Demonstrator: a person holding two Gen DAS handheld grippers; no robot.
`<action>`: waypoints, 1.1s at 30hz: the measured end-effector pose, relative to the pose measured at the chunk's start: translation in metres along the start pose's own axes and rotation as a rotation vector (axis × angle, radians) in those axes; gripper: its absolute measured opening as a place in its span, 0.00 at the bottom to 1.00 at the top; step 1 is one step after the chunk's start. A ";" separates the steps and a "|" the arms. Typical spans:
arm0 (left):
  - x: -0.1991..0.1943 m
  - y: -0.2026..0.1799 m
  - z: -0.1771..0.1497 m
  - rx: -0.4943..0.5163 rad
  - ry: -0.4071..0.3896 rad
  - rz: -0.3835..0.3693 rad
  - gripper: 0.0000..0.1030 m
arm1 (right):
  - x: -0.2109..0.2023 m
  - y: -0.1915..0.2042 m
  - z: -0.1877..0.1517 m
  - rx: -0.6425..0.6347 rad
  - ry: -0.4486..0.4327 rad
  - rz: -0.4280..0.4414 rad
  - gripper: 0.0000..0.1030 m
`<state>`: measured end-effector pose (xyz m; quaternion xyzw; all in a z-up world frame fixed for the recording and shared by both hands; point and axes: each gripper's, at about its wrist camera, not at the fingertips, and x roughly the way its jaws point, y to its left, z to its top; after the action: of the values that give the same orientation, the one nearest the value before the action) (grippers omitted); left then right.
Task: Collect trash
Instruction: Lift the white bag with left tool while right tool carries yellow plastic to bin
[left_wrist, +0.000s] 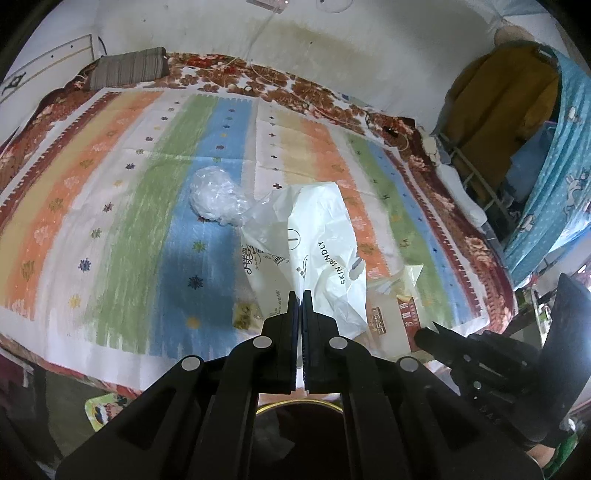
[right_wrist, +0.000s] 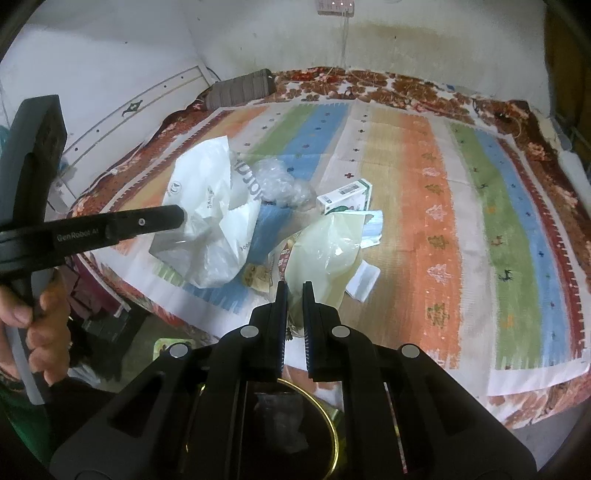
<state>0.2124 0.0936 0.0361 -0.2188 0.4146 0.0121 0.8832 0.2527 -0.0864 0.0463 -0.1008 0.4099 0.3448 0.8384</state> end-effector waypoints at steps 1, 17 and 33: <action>-0.003 -0.001 -0.003 0.001 -0.002 -0.005 0.01 | -0.004 0.001 -0.002 0.002 -0.006 0.006 0.07; -0.029 -0.022 -0.055 0.048 -0.016 -0.028 0.01 | -0.034 0.016 -0.041 -0.019 -0.031 0.041 0.07; -0.035 -0.021 -0.104 0.051 0.044 0.023 0.01 | -0.035 0.029 -0.085 -0.019 0.034 0.065 0.07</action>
<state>0.1184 0.0393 0.0114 -0.1918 0.4366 0.0069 0.8790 0.1661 -0.1200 0.0212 -0.1014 0.4236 0.3739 0.8188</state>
